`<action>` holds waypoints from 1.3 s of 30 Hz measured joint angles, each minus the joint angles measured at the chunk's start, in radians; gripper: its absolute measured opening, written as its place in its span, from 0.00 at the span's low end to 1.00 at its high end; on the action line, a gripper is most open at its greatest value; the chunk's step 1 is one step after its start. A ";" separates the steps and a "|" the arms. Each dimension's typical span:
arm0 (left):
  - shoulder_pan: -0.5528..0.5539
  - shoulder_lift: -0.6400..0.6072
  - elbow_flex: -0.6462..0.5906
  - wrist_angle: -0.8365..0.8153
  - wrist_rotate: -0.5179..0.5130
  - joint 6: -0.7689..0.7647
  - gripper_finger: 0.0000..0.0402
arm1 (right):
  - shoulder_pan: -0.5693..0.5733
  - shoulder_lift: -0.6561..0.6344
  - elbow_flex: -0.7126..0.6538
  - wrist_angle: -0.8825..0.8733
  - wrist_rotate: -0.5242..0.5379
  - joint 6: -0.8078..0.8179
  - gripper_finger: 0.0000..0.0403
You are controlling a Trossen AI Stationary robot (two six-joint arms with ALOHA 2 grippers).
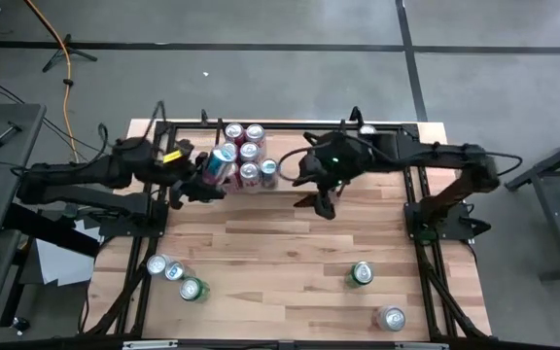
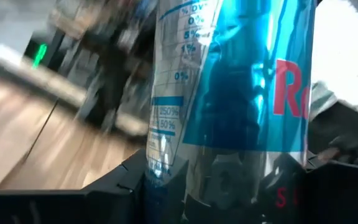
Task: Place canned beverage on shelf
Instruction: Put the right blue soda can on the shelf aligned with the other blue soda can
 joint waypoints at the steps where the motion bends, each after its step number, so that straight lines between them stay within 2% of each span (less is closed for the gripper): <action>1: -0.023 -0.005 -0.034 0.091 -0.026 -0.004 0.43 | 0.000 -0.033 -0.083 0.124 -0.006 0.045 0.65; 6: -0.093 0.057 -0.189 0.577 -0.085 -0.032 0.43 | 0.000 -0.109 -0.387 0.815 -0.025 0.282 0.65; 9: -0.103 0.152 -0.217 0.760 -0.059 -0.076 0.43 | -0.015 -0.092 -0.453 1.164 -0.033 0.385 0.65; 11: -0.104 0.216 -0.210 0.846 -0.021 -0.104 0.43 | -0.035 -0.063 -0.453 1.269 -0.055 0.425 0.65; 15: -0.100 0.349 -0.156 0.934 0.066 -0.133 0.43 | -0.059 0.016 -0.365 1.290 -0.168 0.446 0.65; 21: -0.100 0.471 -0.055 0.935 0.182 -0.150 0.43 | -0.072 0.103 -0.221 1.289 -0.376 0.446 0.65; 27: -0.100 0.512 -0.018 0.941 0.182 -0.139 0.43 | -0.063 0.114 -0.161 1.287 -0.383 0.418 0.65; 39: -0.073 0.522 -0.015 0.920 0.150 -0.114 0.43 | -0.035 0.115 -0.156 1.260 -0.343 0.392 0.65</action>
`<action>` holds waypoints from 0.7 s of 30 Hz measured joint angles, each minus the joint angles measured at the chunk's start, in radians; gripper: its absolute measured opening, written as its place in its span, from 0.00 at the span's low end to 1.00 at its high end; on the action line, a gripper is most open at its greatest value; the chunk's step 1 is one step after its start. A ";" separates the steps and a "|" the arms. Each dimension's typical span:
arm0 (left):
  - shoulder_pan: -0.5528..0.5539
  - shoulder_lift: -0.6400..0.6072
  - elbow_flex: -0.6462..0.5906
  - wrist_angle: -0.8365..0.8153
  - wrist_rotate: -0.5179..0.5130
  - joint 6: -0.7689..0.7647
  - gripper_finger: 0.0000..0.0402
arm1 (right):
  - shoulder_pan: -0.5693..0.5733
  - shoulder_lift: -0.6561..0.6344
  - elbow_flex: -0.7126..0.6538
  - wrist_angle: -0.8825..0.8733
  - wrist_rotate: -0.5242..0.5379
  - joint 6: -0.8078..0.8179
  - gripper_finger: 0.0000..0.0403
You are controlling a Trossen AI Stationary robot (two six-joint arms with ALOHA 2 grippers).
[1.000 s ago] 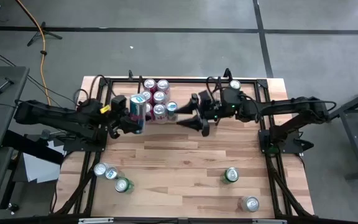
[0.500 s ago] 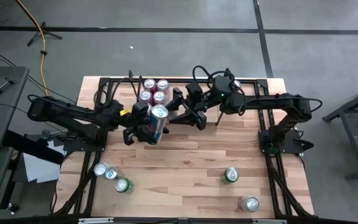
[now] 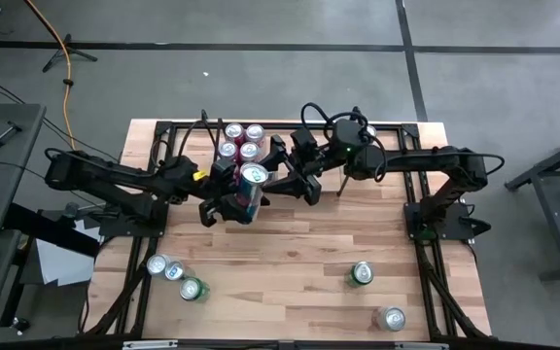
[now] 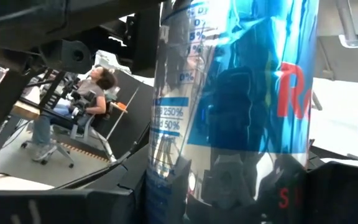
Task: Place canned beverage on shelf
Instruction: Put the right blue soda can on the shelf aligned with the other blue soda can
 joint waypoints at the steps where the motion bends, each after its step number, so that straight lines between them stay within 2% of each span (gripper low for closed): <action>1: 0.000 -0.001 0.000 -0.008 -0.002 0.000 0.43 | 0.000 0.000 0.002 -0.003 -0.002 0.001 0.65; 4: 0.000 -0.001 0.000 -0.030 0.021 -0.012 0.43 | 0.000 0.000 0.018 -0.044 -0.015 -0.002 0.65; 8: 0.000 0.000 -0.001 -0.044 0.037 -0.035 0.43 | -0.006 -0.001 0.067 -0.187 -0.046 -0.034 0.65; 14: 0.001 0.001 -0.002 -0.117 0.048 -0.056 0.43 | -0.016 -0.002 0.217 -0.581 -0.086 -0.209 0.65; 18: 0.005 0.005 -0.002 -0.173 0.038 -0.073 0.43 | -0.015 0.002 0.345 -0.926 -0.012 -0.380 0.65; 21: 0.005 0.004 -0.002 -0.176 0.038 -0.069 0.43 | -0.014 0.001 0.381 -1.017 0.010 -0.426 0.65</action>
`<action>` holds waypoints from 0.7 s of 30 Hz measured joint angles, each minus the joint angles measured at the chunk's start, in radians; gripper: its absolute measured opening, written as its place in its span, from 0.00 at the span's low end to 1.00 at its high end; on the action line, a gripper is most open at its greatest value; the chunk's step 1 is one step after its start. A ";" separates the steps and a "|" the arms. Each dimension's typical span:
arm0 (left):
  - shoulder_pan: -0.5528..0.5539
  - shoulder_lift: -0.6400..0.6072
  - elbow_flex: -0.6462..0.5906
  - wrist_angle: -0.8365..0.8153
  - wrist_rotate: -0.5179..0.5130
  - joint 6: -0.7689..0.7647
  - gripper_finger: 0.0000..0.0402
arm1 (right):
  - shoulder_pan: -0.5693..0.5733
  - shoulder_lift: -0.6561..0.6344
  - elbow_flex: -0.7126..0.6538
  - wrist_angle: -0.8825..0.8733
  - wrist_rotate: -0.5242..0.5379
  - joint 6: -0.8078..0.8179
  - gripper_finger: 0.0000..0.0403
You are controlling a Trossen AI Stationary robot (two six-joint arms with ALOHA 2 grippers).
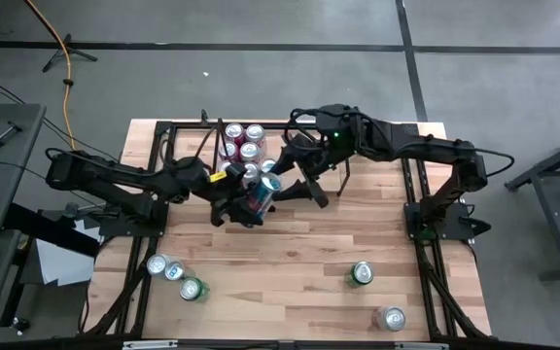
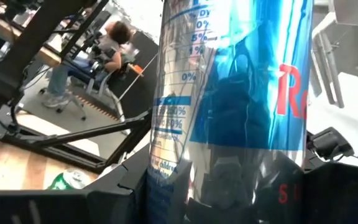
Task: Place canned beverage on shelf
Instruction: Put the right blue soda can on the shelf aligned with the other blue soda can
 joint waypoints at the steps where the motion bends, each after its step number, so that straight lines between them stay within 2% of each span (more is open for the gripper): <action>1: 0.000 -0.001 0.000 -0.007 0.000 0.005 0.43 | 0.000 0.000 0.003 -0.007 -0.004 0.002 0.65; 16: 0.001 -0.005 0.000 -0.104 -0.015 0.020 0.43 | 0.005 -0.002 -0.036 -0.019 0.005 -0.027 0.65; 21: 0.001 -0.005 0.001 -0.115 -0.015 0.016 0.43 | 0.005 -0.002 -0.036 -0.034 0.006 -0.036 0.57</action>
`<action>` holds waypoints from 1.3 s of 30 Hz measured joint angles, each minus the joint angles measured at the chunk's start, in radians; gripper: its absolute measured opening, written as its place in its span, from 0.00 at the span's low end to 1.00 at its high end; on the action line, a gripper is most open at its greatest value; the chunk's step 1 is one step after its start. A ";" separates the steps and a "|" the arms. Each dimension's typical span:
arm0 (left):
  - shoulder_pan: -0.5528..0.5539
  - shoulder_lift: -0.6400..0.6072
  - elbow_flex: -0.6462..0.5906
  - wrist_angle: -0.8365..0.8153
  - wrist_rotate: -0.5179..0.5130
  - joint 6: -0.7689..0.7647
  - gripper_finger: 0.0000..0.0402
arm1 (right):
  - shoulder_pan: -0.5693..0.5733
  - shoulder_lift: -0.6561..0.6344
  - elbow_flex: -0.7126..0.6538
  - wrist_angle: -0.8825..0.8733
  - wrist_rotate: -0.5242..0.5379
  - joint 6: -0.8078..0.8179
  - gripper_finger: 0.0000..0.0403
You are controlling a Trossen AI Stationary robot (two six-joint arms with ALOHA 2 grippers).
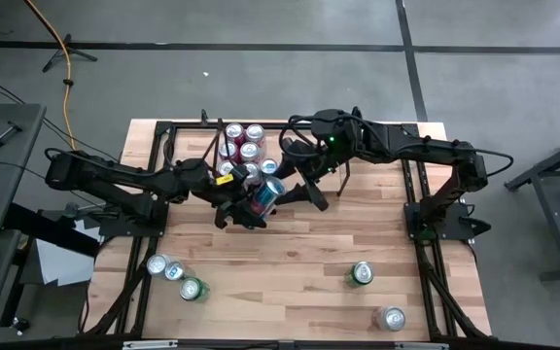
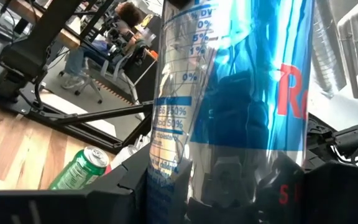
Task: Place canned beverage on shelf
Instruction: Put the right blue soda can on the shelf aligned with the other blue soda can
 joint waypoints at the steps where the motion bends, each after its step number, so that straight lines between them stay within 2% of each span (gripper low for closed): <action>1: 0.000 0.000 0.000 -0.004 0.001 -0.009 0.43 | 0.000 0.000 0.000 -0.002 0.000 -0.002 0.55; 3: 0.000 0.000 0.000 -0.009 0.007 -0.031 0.43 | 0.000 0.000 0.000 -0.006 -0.001 -0.003 0.53; 6: 0.007 0.000 0.002 -0.022 0.032 -0.064 0.55 | 0.000 -0.002 0.006 -0.038 0.001 -0.023 0.53; 9: 0.032 -0.004 0.001 -0.042 0.071 -0.101 0.66 | -0.001 -0.007 0.054 -0.178 -0.003 -0.066 0.53; 13: 0.095 -0.013 0.001 -0.045 0.188 -0.123 0.71 | -0.001 -0.014 0.143 -0.383 0.011 -0.099 0.53; 18: 0.215 -0.040 0.000 -0.078 0.342 -0.142 0.72 | 0.019 -0.013 0.234 -0.634 0.147 -0.102 0.53; 21: 0.289 -0.074 0.000 -0.068 0.384 -0.146 0.72 | 0.033 -0.013 0.243 -0.794 0.266 -0.091 0.53; 24: 0.360 -0.126 0.002 -0.041 0.395 -0.140 0.71 | 0.040 -0.013 0.210 -0.851 0.335 -0.087 0.53; 27: 0.414 -0.178 0.025 -0.049 0.383 -0.134 0.71 | 0.038 -0.013 0.146 -0.832 0.356 -0.102 0.53; 31: 0.426 -0.249 0.095 -0.157 0.330 -0.003 0.70 | 0.002 -0.012 0.065 -0.730 0.365 -0.170 0.53; 35: 0.409 -0.317 0.214 -0.494 0.203 0.215 0.69 | -0.075 -0.009 0.031 -0.604 0.431 -0.234 0.53; 39: 0.355 -0.358 0.358 -0.856 -0.028 0.413 0.68 | -0.159 0.025 0.038 -0.507 0.496 -0.261 0.53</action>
